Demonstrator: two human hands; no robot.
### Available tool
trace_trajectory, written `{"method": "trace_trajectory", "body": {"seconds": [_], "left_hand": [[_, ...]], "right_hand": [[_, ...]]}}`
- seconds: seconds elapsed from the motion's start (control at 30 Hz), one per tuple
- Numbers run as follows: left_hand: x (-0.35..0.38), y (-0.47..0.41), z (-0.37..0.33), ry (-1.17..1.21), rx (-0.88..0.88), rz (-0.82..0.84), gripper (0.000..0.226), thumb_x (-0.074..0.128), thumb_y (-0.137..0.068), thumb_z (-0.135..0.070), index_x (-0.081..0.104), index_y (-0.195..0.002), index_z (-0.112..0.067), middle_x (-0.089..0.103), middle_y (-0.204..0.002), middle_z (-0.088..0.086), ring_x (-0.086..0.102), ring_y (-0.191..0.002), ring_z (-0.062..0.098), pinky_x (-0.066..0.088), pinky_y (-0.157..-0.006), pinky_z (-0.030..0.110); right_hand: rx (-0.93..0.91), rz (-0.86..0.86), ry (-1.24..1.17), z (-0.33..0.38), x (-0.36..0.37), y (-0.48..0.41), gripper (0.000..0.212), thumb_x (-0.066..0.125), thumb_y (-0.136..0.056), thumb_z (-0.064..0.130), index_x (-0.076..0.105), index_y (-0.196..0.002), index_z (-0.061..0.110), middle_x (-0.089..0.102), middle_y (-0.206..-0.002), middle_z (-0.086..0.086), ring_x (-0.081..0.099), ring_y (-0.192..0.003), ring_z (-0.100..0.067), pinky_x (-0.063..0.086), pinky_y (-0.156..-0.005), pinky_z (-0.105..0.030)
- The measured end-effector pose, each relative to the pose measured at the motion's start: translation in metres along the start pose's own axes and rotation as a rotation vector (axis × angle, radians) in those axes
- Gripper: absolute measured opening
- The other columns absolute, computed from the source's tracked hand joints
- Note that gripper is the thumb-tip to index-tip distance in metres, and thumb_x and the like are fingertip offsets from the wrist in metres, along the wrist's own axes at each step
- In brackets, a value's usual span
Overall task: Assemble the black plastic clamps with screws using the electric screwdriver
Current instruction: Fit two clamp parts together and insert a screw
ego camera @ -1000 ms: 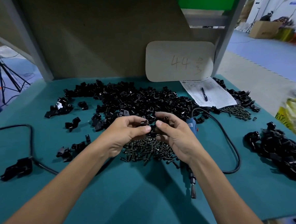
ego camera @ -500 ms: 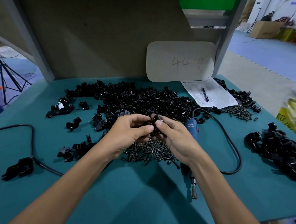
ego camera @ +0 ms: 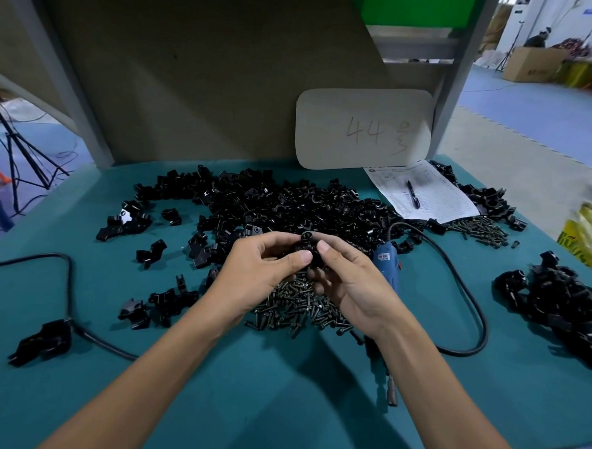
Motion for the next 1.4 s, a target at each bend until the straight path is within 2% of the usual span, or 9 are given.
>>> {"method": "trace_trajectory", "body": {"seconds": [0.1, 0.23, 0.43, 0.67, 0.8, 0.93, 1.23, 1.33, 1.4], "left_hand": [[-0.005, 0.001, -0.004, -0.055, 0.055, -0.032, 0.034, 0.084, -0.072, -0.035, 0.074, -0.104, -0.029, 0.078, -0.098, -0.004, 0.075, -0.092, 0.013, 0.058, -0.081, 0.024], [-0.008, 0.003, -0.010, -0.188, 0.119, -0.061, 0.033, 0.086, -0.078, -0.032, 0.075, -0.109, -0.030, 0.077, -0.099, -0.009, 0.073, -0.095, 0.009, 0.058, -0.088, 0.034], [-0.001, 0.005, -0.015, -0.179, 0.157, -0.038, 0.032, 0.087, -0.077, -0.024, 0.078, -0.107, -0.028, 0.076, -0.101, -0.002, 0.072, -0.097, 0.012, 0.058, -0.090, 0.036], [-0.005, 0.005, -0.010, -0.202, 0.149, -0.080, 0.036, 0.090, -0.071, -0.030, 0.079, -0.105, -0.030, 0.071, -0.095, -0.007, 0.070, -0.094, 0.011, 0.057, -0.092, 0.037], [-0.006, 0.005, -0.007, -0.195, 0.153, -0.092, 0.040, 0.089, -0.064, -0.039, 0.080, -0.102, -0.031, 0.071, -0.092, -0.007, 0.070, -0.093, 0.012, 0.057, -0.088, 0.033], [-0.007, 0.005, -0.003, -0.215, 0.173, -0.113, 0.039, 0.087, -0.062, -0.044, 0.078, -0.098, -0.036, 0.068, -0.091, -0.006, 0.068, -0.084, 0.004, 0.051, -0.077, 0.020], [-0.012, 0.008, 0.016, -0.205, 0.164, -0.159, 0.039, 0.089, -0.063, -0.039, 0.079, -0.099, -0.028, 0.071, -0.092, -0.005, 0.068, -0.086, 0.004, 0.051, -0.077, 0.017], [-0.022, 0.008, 0.026, -0.260, 0.170, -0.217, 0.032, 0.091, -0.070, -0.031, 0.079, -0.100, -0.027, 0.071, -0.092, -0.007, 0.068, -0.087, 0.005, 0.051, -0.078, 0.018], [-0.031, 0.010, 0.032, -0.313, 0.177, -0.271, 0.032, 0.090, -0.072, -0.034, 0.078, -0.102, -0.031, 0.069, -0.093, -0.012, 0.067, -0.087, 0.004, 0.051, -0.077, 0.017]], "right_hand": [[-0.032, -0.019, 0.109, 0.002, -0.001, -0.002, 0.016, 0.062, -0.102, 0.021, 0.075, -0.110, 0.026, 0.071, -0.090, 0.005, 0.062, -0.069, -0.009, 0.055, -0.060, -0.026], [-0.059, -0.022, 0.072, 0.005, 0.001, -0.001, 0.012, 0.059, -0.103, 0.014, 0.067, -0.112, 0.014, 0.071, -0.080, 0.004, 0.068, -0.069, -0.008, 0.062, -0.078, -0.030], [-0.083, -0.029, 0.039, 0.005, 0.002, 0.005, 0.022, 0.060, -0.102, 0.014, 0.079, -0.099, 0.024, 0.072, -0.083, -0.001, 0.068, -0.075, -0.011, 0.061, -0.077, -0.029], [-0.092, -0.047, 0.035, 0.006, -0.001, 0.007, 0.018, 0.062, -0.101, 0.012, 0.077, -0.101, 0.022, 0.071, -0.079, -0.001, 0.068, -0.070, -0.010, 0.061, -0.076, -0.029], [-0.082, -0.054, 0.005, 0.003, -0.001, 0.009, 0.017, 0.062, -0.101, 0.012, 0.077, -0.099, 0.020, 0.071, -0.080, -0.004, 0.070, -0.072, -0.012, 0.061, -0.075, -0.029], [-0.071, -0.062, 0.005, -0.001, -0.002, 0.009, 0.011, 0.062, -0.101, 0.012, 0.072, -0.103, 0.016, 0.071, -0.080, -0.004, 0.070, -0.074, -0.014, 0.062, -0.077, -0.030], [-0.007, -0.094, 0.051, -0.024, -0.009, 0.006, 0.008, 0.060, -0.103, 0.015, 0.060, -0.109, 0.009, 0.071, -0.082, -0.004, 0.069, -0.074, -0.013, 0.061, -0.076, -0.031], [0.000, -0.159, 0.234, -0.029, -0.014, 0.002, 0.013, 0.053, -0.107, 0.018, 0.061, -0.115, 0.012, 0.070, -0.097, -0.005, 0.067, -0.083, -0.014, 0.059, -0.081, -0.034], [-0.110, -0.209, 0.778, -0.019, -0.019, 0.004, 0.021, 0.047, -0.109, 0.020, 0.060, -0.124, 0.016, 0.066, -0.116, 0.000, 0.063, -0.102, -0.014, 0.052, -0.090, -0.031]]}}
Point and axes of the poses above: each hand's wrist, its own y-axis away from the middle knuckle, its own x-axis out of the palm, z = x × y, the point moved 10 cm from there along -y, towards the middle knuckle
